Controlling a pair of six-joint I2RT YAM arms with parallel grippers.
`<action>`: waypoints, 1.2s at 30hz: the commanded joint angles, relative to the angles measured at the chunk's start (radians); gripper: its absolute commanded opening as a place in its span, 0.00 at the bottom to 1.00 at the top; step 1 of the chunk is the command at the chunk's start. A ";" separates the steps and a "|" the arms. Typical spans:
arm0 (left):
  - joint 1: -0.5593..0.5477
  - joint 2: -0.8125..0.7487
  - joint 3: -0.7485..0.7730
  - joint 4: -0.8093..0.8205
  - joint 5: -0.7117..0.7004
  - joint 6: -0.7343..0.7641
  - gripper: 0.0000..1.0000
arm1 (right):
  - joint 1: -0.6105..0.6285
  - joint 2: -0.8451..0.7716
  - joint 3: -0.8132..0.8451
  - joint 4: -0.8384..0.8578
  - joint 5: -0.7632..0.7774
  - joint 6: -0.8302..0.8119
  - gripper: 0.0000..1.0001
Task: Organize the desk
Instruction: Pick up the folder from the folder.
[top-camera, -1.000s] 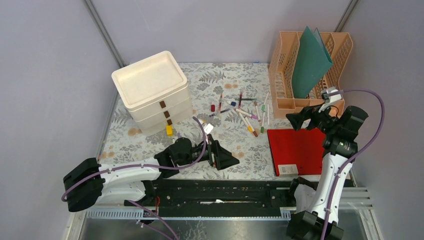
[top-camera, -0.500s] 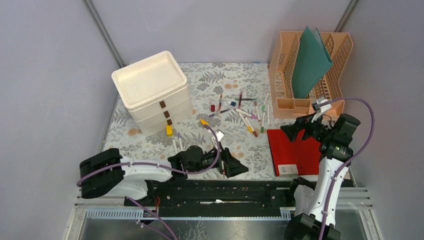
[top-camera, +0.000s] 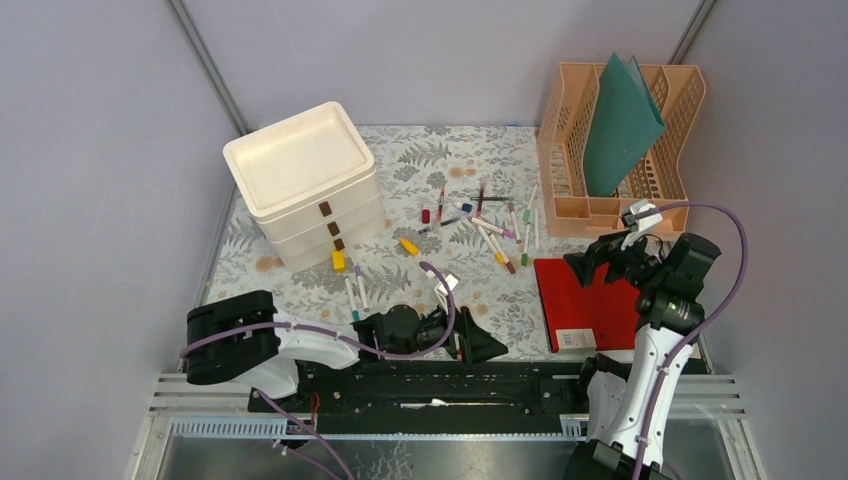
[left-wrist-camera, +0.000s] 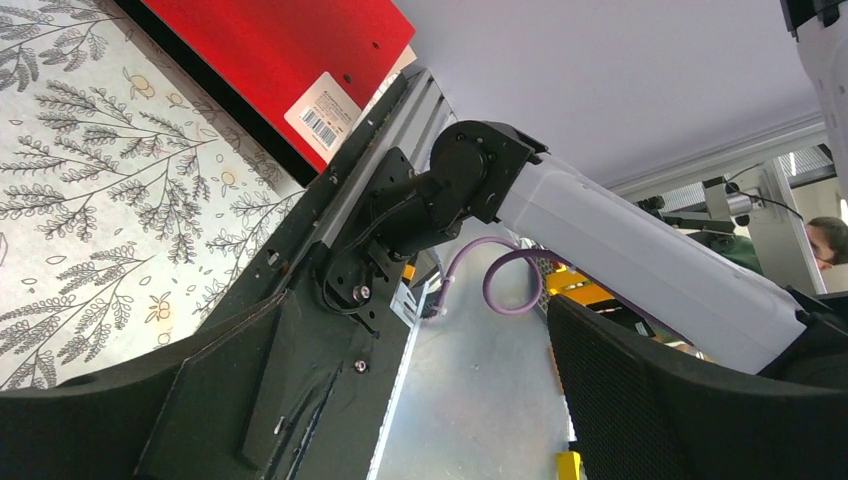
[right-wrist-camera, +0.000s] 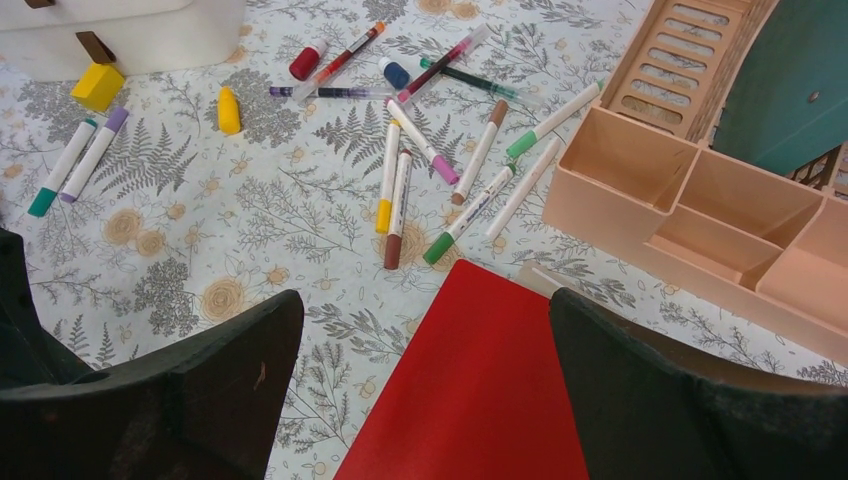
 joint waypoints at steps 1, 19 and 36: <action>-0.005 0.013 0.055 0.022 -0.033 0.001 0.99 | 0.002 0.006 -0.006 0.007 0.024 -0.020 1.00; -0.027 0.140 0.065 0.086 -0.082 -0.152 0.99 | 0.001 0.005 -0.013 0.005 0.013 -0.024 1.00; -0.027 0.422 0.323 -0.033 -0.228 -0.214 0.99 | 0.001 -0.012 -0.014 0.000 0.005 -0.031 1.00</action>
